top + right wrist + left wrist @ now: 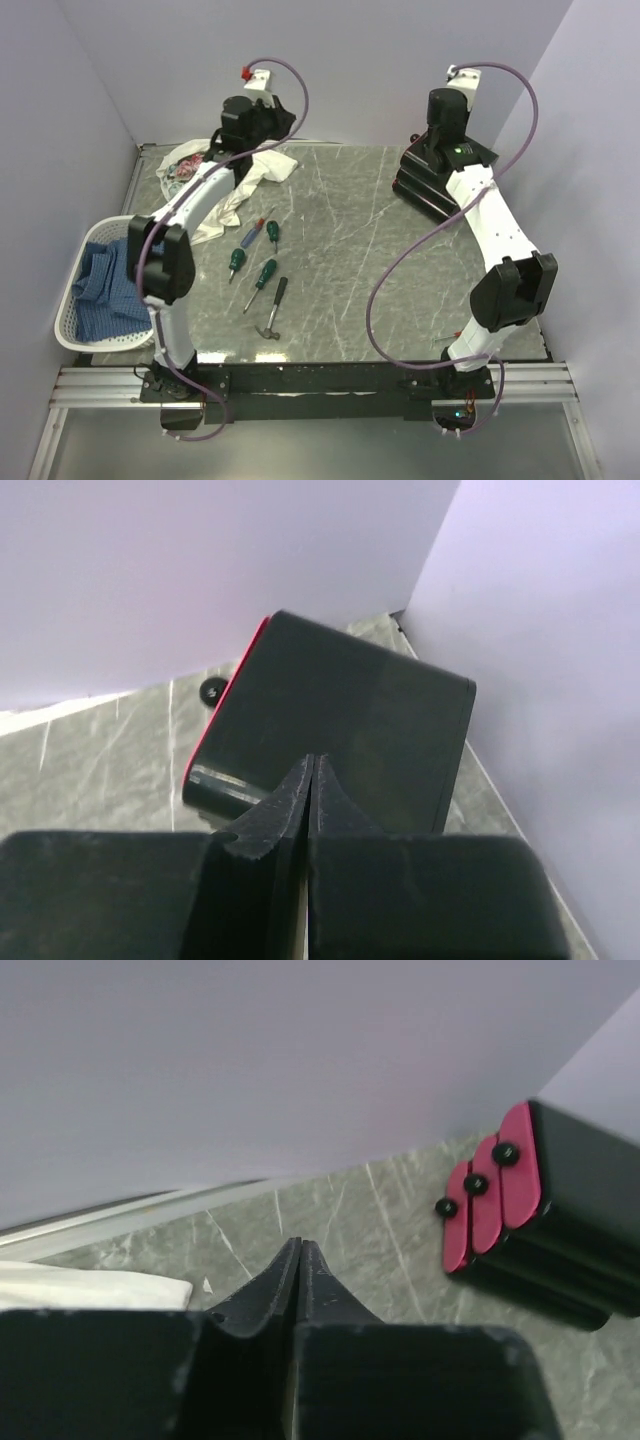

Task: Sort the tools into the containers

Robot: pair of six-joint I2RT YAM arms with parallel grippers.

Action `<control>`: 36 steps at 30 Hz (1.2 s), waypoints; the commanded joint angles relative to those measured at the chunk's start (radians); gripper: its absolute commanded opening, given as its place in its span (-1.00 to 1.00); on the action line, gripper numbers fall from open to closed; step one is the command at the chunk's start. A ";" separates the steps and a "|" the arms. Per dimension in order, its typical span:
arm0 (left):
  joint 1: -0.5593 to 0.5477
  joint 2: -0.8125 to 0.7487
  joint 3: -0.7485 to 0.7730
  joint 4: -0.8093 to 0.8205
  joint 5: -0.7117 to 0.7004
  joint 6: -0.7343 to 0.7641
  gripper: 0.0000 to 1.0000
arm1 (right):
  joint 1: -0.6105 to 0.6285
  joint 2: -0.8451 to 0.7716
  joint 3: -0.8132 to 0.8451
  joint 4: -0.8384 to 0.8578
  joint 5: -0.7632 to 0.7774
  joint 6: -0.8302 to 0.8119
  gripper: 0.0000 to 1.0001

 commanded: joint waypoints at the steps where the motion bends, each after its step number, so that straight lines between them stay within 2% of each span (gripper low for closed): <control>1: -0.054 0.134 0.115 0.051 0.076 -0.016 -0.98 | -0.087 0.045 0.063 -0.024 -0.014 0.113 -1.00; 4: -0.086 0.278 0.231 0.100 0.126 -0.043 -0.98 | -0.107 0.054 0.031 -0.018 0.066 0.098 -1.00; 9: -0.152 0.513 0.408 0.201 0.112 -0.051 -0.99 | -0.162 0.016 -0.069 -0.050 0.078 0.099 -1.00; 11: -0.168 0.585 0.448 0.302 0.108 -0.071 -0.98 | -0.194 -0.005 -0.104 -0.069 0.089 0.111 -1.00; 14: -0.198 0.672 0.505 0.396 0.041 -0.119 -0.82 | -0.243 -0.056 -0.179 -0.107 0.078 0.148 -1.00; 15: -0.212 0.688 0.511 0.431 0.015 -0.129 -0.61 | -0.271 -0.080 -0.216 -0.116 0.075 0.156 -1.00; 20: -0.250 0.798 0.615 0.473 -0.046 -0.108 -0.60 | -0.334 -0.144 -0.314 -0.155 0.060 0.177 -1.00; 26: -0.284 0.870 0.686 0.505 -0.044 -0.123 -0.54 | -0.369 -0.180 -0.406 -0.124 0.040 0.125 -1.00; 28: -0.292 0.869 0.678 0.521 -0.042 -0.113 -0.36 | -0.369 -0.161 -0.365 -0.112 -0.076 0.081 -1.00; 29: -0.292 0.846 0.661 0.531 -0.068 -0.123 -0.19 | -0.369 -0.153 -0.341 -0.113 -0.128 0.047 -0.91; 30: -0.289 0.826 0.616 0.536 -0.066 -0.131 0.18 | -0.371 -0.138 -0.287 -0.113 -0.276 0.024 -0.64; 31: -0.286 0.803 0.591 0.536 -0.059 -0.136 0.23 | -0.368 -0.128 -0.255 -0.109 -0.337 -0.006 -0.18; 32: -0.281 0.751 0.571 0.496 -0.062 -0.149 0.24 | -0.368 -0.118 -0.224 -0.107 -0.398 -0.030 -0.03; 33: -0.266 0.724 0.536 0.464 -0.085 -0.175 0.22 | -0.366 -0.095 -0.163 -0.106 -0.458 -0.030 0.04; 34: -0.258 0.696 0.516 0.434 -0.095 -0.239 0.18 | -0.365 -0.084 -0.137 -0.086 -0.462 -0.024 0.07; 35: -0.248 0.635 0.494 0.360 -0.105 -0.267 0.15 | -0.352 -0.067 -0.114 -0.070 -0.453 -0.015 0.01; 36: -0.231 0.602 0.441 0.335 -0.099 -0.298 0.07 | -0.348 -0.029 -0.072 -0.054 -0.437 -0.011 -0.42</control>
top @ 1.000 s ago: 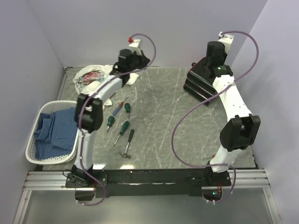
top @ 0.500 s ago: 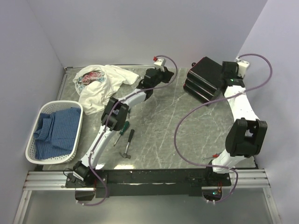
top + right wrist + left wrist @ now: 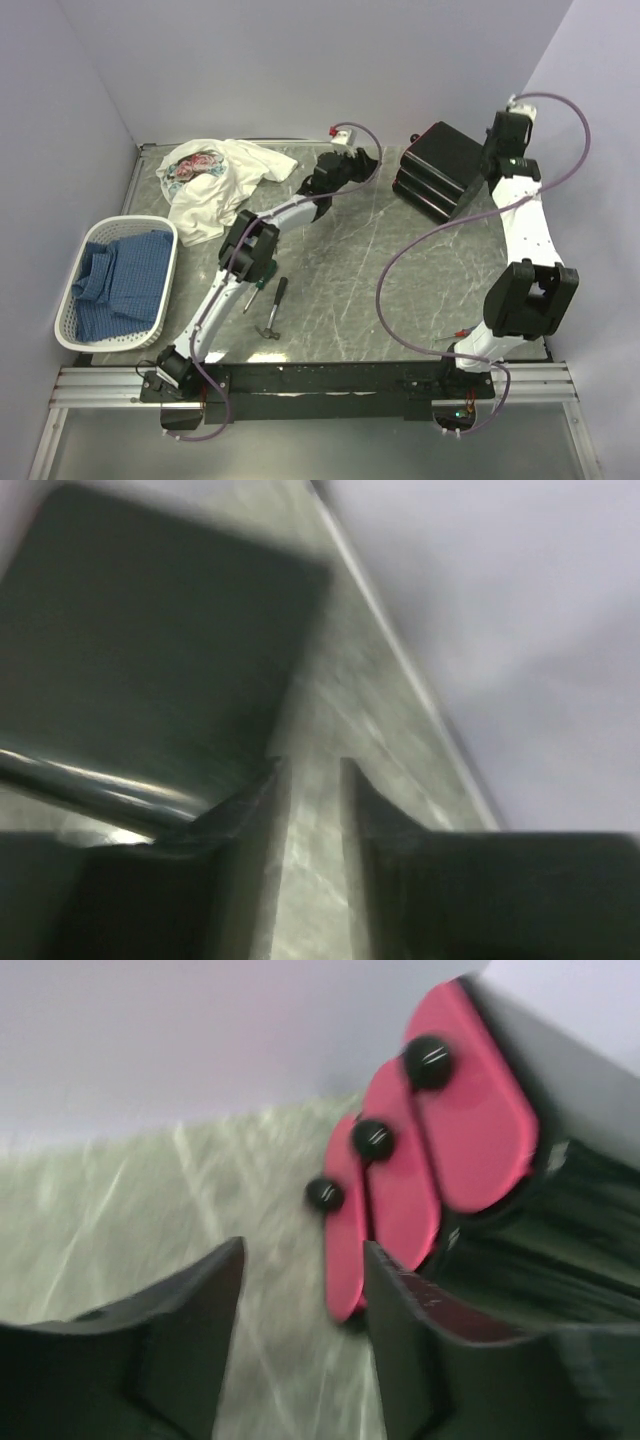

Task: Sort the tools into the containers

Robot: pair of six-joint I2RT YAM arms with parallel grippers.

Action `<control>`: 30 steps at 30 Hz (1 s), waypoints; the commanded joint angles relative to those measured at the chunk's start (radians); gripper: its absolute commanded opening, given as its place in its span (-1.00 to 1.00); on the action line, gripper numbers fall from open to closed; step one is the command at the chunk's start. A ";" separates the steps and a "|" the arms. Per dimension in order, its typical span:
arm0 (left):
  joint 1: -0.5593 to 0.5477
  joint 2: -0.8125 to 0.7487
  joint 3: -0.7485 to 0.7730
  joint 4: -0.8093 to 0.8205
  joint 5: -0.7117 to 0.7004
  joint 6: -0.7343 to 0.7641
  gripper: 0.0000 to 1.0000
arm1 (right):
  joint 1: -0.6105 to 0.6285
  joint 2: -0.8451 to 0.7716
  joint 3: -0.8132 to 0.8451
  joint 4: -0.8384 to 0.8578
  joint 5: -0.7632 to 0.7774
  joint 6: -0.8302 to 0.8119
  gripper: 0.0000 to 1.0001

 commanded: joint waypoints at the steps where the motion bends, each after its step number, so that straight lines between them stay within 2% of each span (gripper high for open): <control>1: 0.060 -0.238 -0.116 -0.117 -0.020 -0.134 0.02 | 0.022 0.082 0.170 0.129 -0.122 -0.038 -0.66; 3: 0.088 -0.332 -0.211 -0.162 0.021 -0.158 -0.05 | 0.037 0.192 0.261 0.143 -0.104 -0.070 -0.94; 4: 0.098 -0.364 -0.247 -0.173 0.039 -0.174 -0.06 | 0.046 0.236 0.303 0.138 -0.080 -0.087 -1.00; 7: 0.144 -0.496 -0.369 -0.217 0.137 -0.215 -0.11 | 0.062 0.403 0.472 0.161 -0.007 -0.108 -1.00; 10: 0.183 -0.692 -0.524 -0.242 0.213 -0.203 -0.11 | 0.060 0.549 0.627 0.190 0.019 -0.116 -1.00; 14: 0.224 -0.850 -0.739 -0.285 0.239 -0.160 -0.08 | 0.060 0.711 0.803 0.221 0.008 -0.110 -1.00; 19: 0.234 -0.953 -0.862 -0.335 0.234 -0.128 -0.05 | 0.071 0.774 0.851 0.218 -0.055 -0.098 -1.00; 22: 0.232 -0.978 -0.901 -0.355 0.248 -0.133 -0.03 | 0.084 0.794 0.839 0.146 -0.203 -0.127 -1.00; 30: 0.234 -1.016 -0.901 -0.392 0.245 -0.094 0.04 | 0.144 0.750 0.673 0.002 -0.424 -0.154 -1.00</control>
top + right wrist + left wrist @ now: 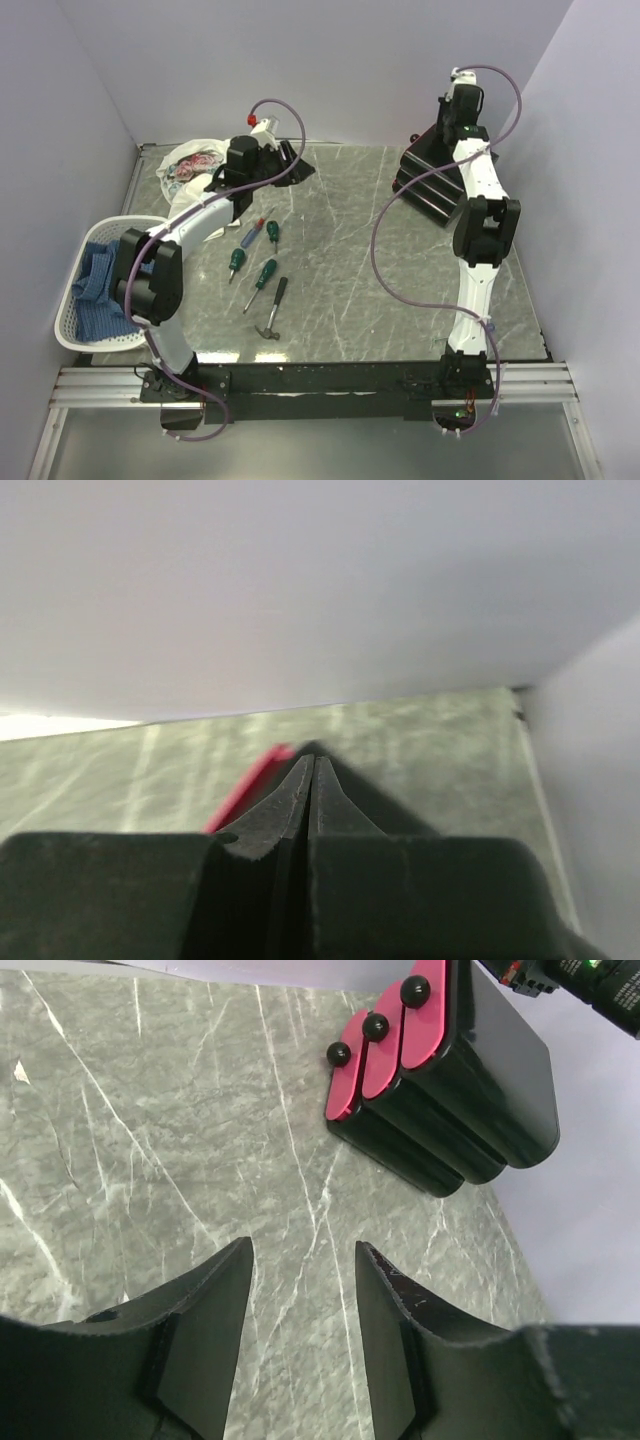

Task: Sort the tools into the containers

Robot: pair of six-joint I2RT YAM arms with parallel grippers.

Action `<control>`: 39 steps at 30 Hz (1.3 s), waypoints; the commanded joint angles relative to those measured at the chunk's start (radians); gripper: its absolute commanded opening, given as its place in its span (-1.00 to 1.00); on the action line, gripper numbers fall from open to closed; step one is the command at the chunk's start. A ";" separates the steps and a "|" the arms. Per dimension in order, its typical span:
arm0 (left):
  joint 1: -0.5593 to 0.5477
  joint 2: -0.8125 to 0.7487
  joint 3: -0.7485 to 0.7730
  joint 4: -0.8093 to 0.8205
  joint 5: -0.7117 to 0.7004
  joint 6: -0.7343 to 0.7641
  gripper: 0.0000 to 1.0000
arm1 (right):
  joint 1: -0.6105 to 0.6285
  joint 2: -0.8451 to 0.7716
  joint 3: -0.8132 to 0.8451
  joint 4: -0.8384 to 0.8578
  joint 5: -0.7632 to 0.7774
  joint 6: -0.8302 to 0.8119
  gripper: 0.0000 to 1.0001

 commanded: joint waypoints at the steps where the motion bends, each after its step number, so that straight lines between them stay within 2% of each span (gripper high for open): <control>1: -0.001 -0.071 0.011 0.005 0.020 0.035 0.04 | 0.050 -0.023 -0.109 -0.238 -0.202 -0.020 -1.00; 10: 0.010 -0.182 -0.059 0.002 0.016 0.047 0.08 | 0.067 -0.109 -0.331 -0.273 -0.262 0.049 -1.00; 21: 0.014 -0.226 -0.109 -0.016 0.009 0.076 0.09 | 0.060 -0.114 -0.241 -0.288 -0.228 -0.007 -1.00; 24: 0.013 -0.217 -0.092 -0.018 0.002 0.081 0.10 | 0.060 -0.144 -0.310 -0.315 -0.218 -0.053 -1.00; 28: 0.014 -0.217 -0.079 -0.010 -0.006 0.081 0.12 | 0.064 -0.254 -0.517 -0.319 -0.184 -0.055 -1.00; 39: 0.010 -0.208 -0.116 0.047 0.006 0.030 0.14 | 0.065 -0.432 -0.738 -0.310 -0.028 -0.121 -1.00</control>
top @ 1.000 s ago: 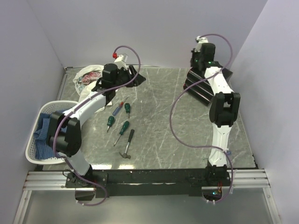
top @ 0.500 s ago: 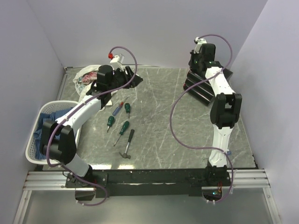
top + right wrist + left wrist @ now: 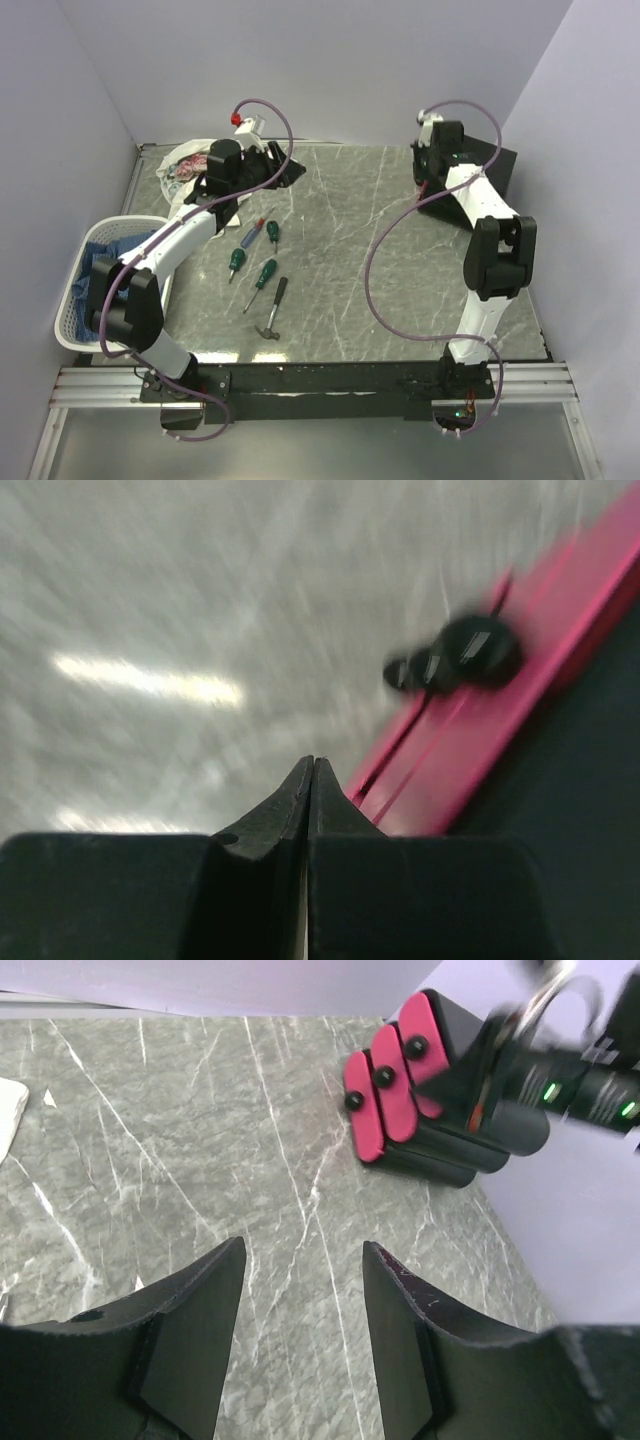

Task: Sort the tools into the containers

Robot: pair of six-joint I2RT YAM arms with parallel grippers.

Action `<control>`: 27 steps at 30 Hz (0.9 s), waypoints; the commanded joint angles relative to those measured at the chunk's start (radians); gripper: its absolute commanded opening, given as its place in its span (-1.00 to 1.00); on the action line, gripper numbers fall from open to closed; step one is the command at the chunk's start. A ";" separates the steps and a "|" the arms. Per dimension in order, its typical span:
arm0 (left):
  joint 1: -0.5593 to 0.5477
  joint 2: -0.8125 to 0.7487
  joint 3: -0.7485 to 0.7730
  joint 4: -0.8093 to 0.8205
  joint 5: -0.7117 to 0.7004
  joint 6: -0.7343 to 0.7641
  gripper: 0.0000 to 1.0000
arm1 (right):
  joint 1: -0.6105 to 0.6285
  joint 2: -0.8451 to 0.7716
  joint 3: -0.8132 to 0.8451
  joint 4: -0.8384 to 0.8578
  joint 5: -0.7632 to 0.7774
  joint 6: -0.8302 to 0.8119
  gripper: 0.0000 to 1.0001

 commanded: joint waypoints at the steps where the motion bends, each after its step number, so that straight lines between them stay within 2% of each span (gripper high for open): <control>1: -0.014 0.008 0.013 0.071 0.001 -0.015 0.14 | -0.036 -0.027 -0.138 -0.241 0.175 -0.060 -1.00; 5: -0.057 0.101 0.098 0.098 -0.028 0.008 0.20 | -0.038 -0.123 -0.174 -0.195 0.056 -0.017 -1.00; 8: -0.081 0.210 0.214 0.071 -0.014 -0.019 0.18 | -0.039 -0.185 -0.137 -0.145 0.010 0.054 -0.63; 10: -0.092 0.267 0.269 0.068 -0.008 -0.036 0.16 | -0.070 -0.208 -0.085 -0.148 -0.019 0.051 -0.60; 13: -0.106 0.303 0.297 0.088 0.000 -0.093 0.16 | -0.079 -0.205 0.024 -0.230 -0.147 0.008 -0.57; 14: -0.109 0.306 0.299 0.092 0.003 -0.096 0.16 | -0.081 -0.200 0.055 -0.264 -0.230 0.000 -0.55; 15: -0.112 0.309 0.300 0.098 0.004 -0.096 0.16 | -0.081 -0.199 0.085 -0.328 -0.286 -0.027 -0.49; 17: -0.117 0.319 0.313 0.115 0.018 -0.094 0.18 | -0.079 -0.223 0.113 -0.320 -0.326 -0.031 -0.27; 18: -0.118 0.341 0.322 0.120 0.026 -0.094 0.18 | -0.081 -0.257 0.095 -0.239 -0.231 0.041 -0.11; 19: -0.118 0.355 0.354 0.117 0.038 -0.096 0.13 | -0.088 -0.268 0.066 -0.206 -0.192 0.058 -0.03; 20: -0.118 0.372 0.372 0.114 0.043 -0.099 0.09 | -0.093 -0.274 0.055 -0.173 -0.141 0.067 -0.02; 21: -0.121 0.394 0.388 0.112 0.043 -0.107 0.04 | -0.095 -0.269 0.044 -0.113 -0.013 0.086 0.01; 22: -0.121 0.404 0.397 0.115 0.041 -0.120 -0.12 | -0.105 -0.260 0.047 -0.096 0.049 0.087 0.05; 25: -0.131 0.410 0.380 0.146 0.058 -0.114 -0.46 | -0.128 -0.191 0.087 -0.028 0.258 0.100 0.01; 27: -0.135 0.396 0.360 0.149 0.078 -0.097 -0.64 | -0.161 -0.112 0.165 -0.007 0.301 0.115 -0.18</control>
